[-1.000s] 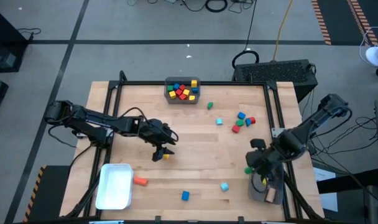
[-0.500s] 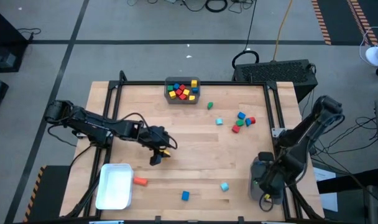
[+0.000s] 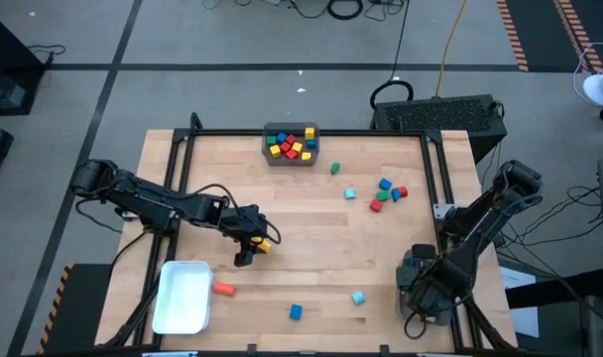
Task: Sort blocks by size
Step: Put the green cylindrical block into the bottom black bin, then put the yellow cylindrical block into the bottom black bin
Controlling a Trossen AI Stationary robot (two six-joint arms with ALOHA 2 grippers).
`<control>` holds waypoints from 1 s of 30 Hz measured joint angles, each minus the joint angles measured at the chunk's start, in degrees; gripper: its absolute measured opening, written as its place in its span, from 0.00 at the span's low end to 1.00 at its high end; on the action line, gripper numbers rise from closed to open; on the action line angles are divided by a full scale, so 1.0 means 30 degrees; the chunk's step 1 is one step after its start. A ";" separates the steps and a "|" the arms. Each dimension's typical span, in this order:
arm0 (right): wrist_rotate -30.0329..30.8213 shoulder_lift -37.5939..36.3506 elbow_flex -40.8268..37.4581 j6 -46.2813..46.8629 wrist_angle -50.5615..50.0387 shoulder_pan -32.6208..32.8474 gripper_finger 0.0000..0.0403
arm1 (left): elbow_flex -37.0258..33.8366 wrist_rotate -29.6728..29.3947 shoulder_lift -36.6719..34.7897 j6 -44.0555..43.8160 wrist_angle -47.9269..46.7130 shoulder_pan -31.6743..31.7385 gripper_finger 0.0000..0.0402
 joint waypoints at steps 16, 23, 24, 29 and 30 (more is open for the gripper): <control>0.0636 -0.0928 0.2434 0.0866 -0.2907 -0.0036 0.42 | 0.0000 -0.1624 0.0214 0.3435 -0.1192 -0.0015 0.59; 0.3162 -0.1010 0.4149 -0.0352 -0.2716 -0.0036 0.41 | -0.0007 -0.1648 0.1907 0.4108 -0.1602 -0.0088 0.59; 0.3459 -0.1018 0.4293 -0.0544 -0.2658 -0.0036 0.41 | -0.0007 -0.1648 0.2183 0.4098 -0.1607 -0.0088 0.59; 0.4783 -0.1025 0.4575 -0.1454 -0.2447 -0.0047 0.41 | -0.0007 -0.1812 0.3400 0.3952 -0.1600 -0.0088 0.58; 0.5104 -0.1025 0.4575 -0.1541 -0.2433 -0.0051 0.41 | -0.0004 -0.1788 0.3622 0.3935 -0.1538 -0.0088 0.57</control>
